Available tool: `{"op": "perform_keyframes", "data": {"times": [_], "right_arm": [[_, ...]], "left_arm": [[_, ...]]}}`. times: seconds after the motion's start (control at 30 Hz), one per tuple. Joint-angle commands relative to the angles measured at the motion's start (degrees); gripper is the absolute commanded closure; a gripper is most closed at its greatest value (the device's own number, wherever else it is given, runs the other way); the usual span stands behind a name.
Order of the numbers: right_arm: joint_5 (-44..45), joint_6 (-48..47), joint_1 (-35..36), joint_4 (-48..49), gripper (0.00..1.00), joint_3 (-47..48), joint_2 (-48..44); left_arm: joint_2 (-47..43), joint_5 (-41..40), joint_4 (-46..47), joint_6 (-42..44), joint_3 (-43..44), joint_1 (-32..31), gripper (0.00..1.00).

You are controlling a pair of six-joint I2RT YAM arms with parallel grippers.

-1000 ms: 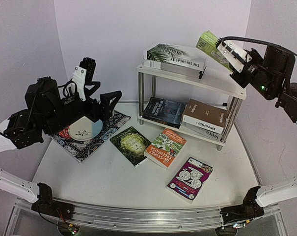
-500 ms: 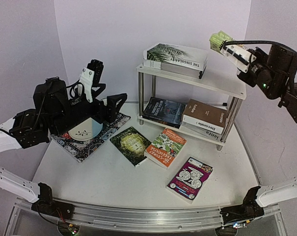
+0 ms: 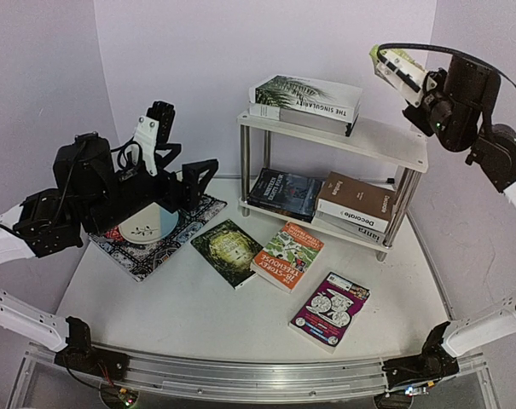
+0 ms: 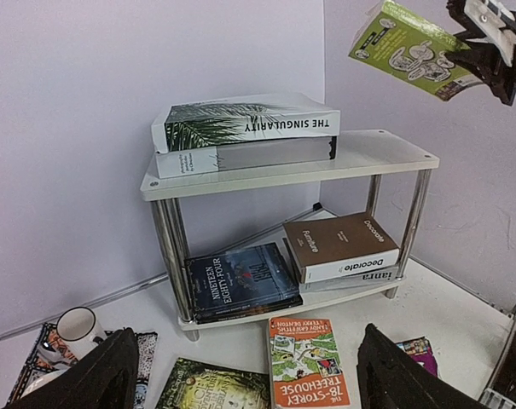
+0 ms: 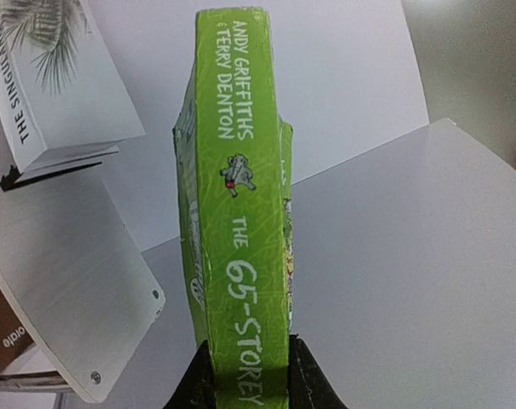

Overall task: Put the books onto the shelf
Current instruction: Place the book on the shelf.

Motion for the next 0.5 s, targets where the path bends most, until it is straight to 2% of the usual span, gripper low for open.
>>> {"op": "perform_keyframes", "data": {"times": [0.0,0.13,0.2,0.23,0.3,0.4,0.47], "right_arm": [[-0.68,18.78,-0.19,2.35,1.00,8.24,-0.60],[-6.34,34.80,-0.14,-3.81,1.00,12.15,-1.78],[-8.39,41.16,-0.17,-12.38,1.00,18.45,1.26],[-9.42,43.74,-0.20,-17.92,1.00,22.49,3.12],[-11.71,47.16,-0.16,-22.35,1.00,27.41,5.46],[-18.36,50.59,-0.14,-25.10,1.00,28.75,5.84],[-24.60,56.11,-0.16,-27.64,1.00,29.90,5.35]], "left_arm": [[0.21,0.63,2.20,-0.84,1.12,-0.04,0.10],[1.60,0.98,2.20,-0.86,1.51,-0.07,0.10],[2.27,1.09,2.33,-0.84,1.82,-0.04,0.10],[2.58,1.12,2.34,-0.84,1.98,-0.05,0.10],[3.33,1.23,2.51,-0.86,2.26,-0.06,0.10],[4.28,1.48,2.75,-0.84,2.42,-0.03,0.10],[4.95,1.55,2.78,-0.84,2.52,-0.06,0.10]]}}
